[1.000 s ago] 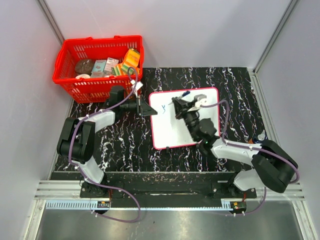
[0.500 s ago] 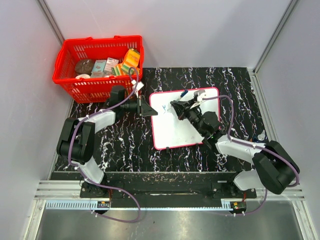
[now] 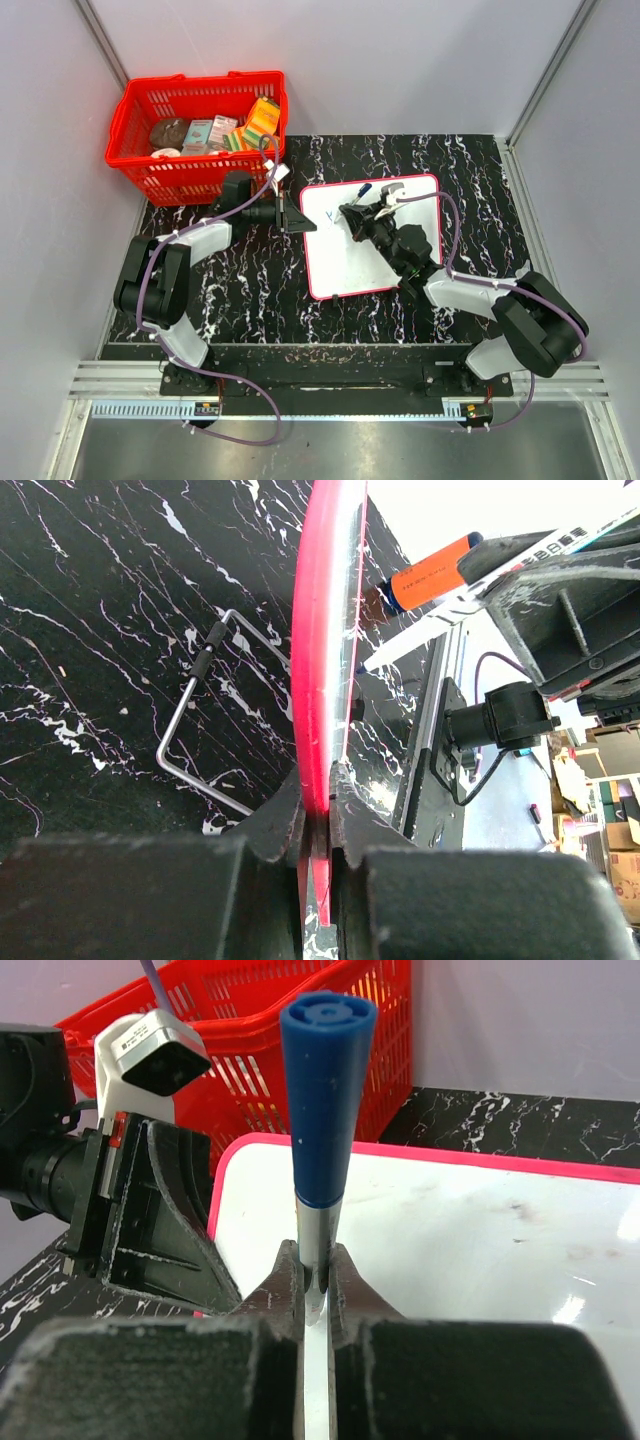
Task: Write a sentence on the whiteboard
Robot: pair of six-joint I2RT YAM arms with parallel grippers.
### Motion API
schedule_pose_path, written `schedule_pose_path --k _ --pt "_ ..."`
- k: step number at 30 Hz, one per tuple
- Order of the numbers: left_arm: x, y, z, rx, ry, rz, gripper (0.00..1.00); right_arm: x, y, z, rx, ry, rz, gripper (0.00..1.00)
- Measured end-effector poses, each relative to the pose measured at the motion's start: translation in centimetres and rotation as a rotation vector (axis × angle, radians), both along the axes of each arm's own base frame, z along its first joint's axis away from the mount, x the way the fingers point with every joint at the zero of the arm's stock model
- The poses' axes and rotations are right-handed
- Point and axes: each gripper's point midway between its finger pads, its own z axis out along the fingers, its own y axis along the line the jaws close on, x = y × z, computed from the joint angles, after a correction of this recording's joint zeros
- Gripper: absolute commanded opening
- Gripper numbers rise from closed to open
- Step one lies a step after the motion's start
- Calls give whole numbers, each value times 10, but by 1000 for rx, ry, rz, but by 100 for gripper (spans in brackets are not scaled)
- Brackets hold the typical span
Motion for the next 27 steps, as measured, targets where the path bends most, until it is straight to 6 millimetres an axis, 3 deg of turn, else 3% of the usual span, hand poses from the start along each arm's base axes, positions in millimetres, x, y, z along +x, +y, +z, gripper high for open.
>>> schedule_pose_path --k 10,27 --pt "-1 0 -1 2 -3 -3 0 1 -6 18 24 -56 -34 0" --pt "-2 0 -2 7 4 -6 0 7 -6 1 -5 -27 -69 0"
